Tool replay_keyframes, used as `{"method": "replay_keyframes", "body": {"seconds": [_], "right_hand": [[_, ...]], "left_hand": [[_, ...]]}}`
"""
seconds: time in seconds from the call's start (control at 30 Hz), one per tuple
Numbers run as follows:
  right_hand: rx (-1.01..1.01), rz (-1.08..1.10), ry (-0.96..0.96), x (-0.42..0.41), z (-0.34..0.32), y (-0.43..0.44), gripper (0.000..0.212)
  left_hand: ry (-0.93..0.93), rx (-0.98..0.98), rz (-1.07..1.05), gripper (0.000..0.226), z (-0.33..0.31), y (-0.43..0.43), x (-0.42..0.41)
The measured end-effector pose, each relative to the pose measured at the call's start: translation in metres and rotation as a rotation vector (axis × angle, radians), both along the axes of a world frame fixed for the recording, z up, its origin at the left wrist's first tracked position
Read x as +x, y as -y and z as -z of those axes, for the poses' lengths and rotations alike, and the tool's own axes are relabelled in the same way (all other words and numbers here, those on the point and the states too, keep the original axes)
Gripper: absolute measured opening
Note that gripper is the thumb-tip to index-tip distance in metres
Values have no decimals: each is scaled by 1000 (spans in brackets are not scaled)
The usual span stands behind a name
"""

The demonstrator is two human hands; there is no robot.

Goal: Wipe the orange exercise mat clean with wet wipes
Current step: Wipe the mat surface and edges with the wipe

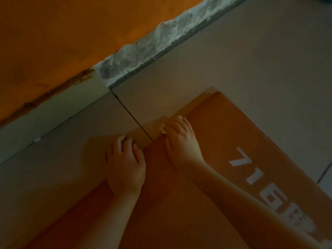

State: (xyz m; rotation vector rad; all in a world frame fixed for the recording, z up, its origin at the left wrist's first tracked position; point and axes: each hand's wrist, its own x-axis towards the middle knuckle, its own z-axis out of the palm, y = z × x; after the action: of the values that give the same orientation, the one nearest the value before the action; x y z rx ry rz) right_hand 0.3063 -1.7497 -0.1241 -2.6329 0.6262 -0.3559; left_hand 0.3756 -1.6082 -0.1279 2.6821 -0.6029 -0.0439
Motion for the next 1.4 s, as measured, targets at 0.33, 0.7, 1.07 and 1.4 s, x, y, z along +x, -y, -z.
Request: {"method": "replay_keyframes", "body": {"seconds": [0.33,0.7,1.07,1.4], "right_hand": [[-115,262,-42,-13,2,82,32],[-88,292,44,-11,3,75,37],[-105,256,58,-12,7,80,30],[76,74,-161,-14,-17,151,32]], "left_hand": [[-23,20,-14,51,-1,1,0],[-200,-174,-44,38,-23,92,-24],[-50,17,-12,39,-4,128,-41],[-42,18,2,49,-4,129,-41]]}}
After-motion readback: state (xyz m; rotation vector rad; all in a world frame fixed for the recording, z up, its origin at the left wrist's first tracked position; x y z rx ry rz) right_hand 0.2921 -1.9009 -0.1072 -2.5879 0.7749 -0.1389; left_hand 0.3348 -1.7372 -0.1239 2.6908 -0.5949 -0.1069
